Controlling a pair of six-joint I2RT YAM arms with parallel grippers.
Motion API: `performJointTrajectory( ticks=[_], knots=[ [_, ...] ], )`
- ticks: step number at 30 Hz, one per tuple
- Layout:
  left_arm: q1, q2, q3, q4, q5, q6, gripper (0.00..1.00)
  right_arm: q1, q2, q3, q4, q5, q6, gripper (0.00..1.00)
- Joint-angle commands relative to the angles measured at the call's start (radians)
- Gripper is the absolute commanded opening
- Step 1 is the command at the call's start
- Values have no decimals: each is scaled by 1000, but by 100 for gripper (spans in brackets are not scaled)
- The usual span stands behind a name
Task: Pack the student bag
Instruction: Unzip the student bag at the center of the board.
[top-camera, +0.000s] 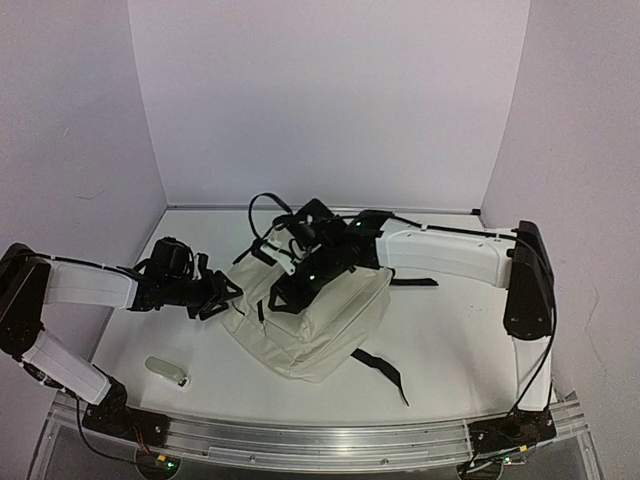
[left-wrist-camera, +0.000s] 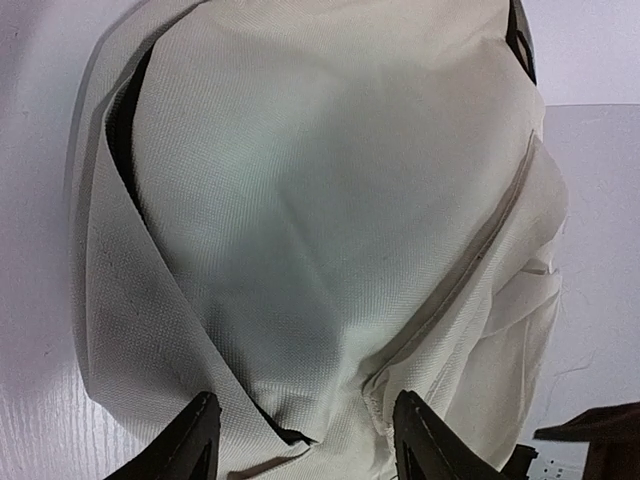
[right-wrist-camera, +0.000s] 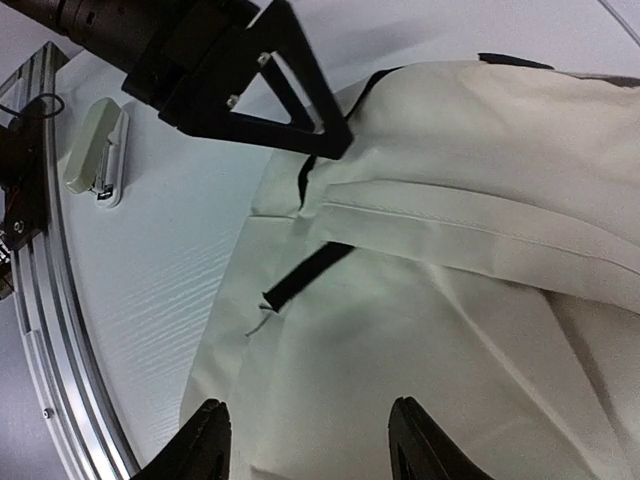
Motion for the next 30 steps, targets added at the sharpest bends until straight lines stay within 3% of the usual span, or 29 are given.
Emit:
performJointTrajectory(
  ticks=[1, 14, 23, 28, 30],
  knots=[
    [-8, -35, -23, 87, -37, -42, 59, 42, 93, 94, 18, 120, 63, 52],
    [-10, -40, -23, 91, -49, -37, 59, 53, 272, 237, 59, 175, 124, 47],
    [-10, -47, -26, 82, -60, -34, 59, 53, 285, 224, 62, 173, 135, 29],
    [-10, -26, -29, 89, -58, -35, 55, 52, 247, 189, 61, 177, 114, 4],
    [-10, -16, -31, 96, -59, -40, 53, 51, 226, 183, 62, 204, 92, 0]
  ],
)
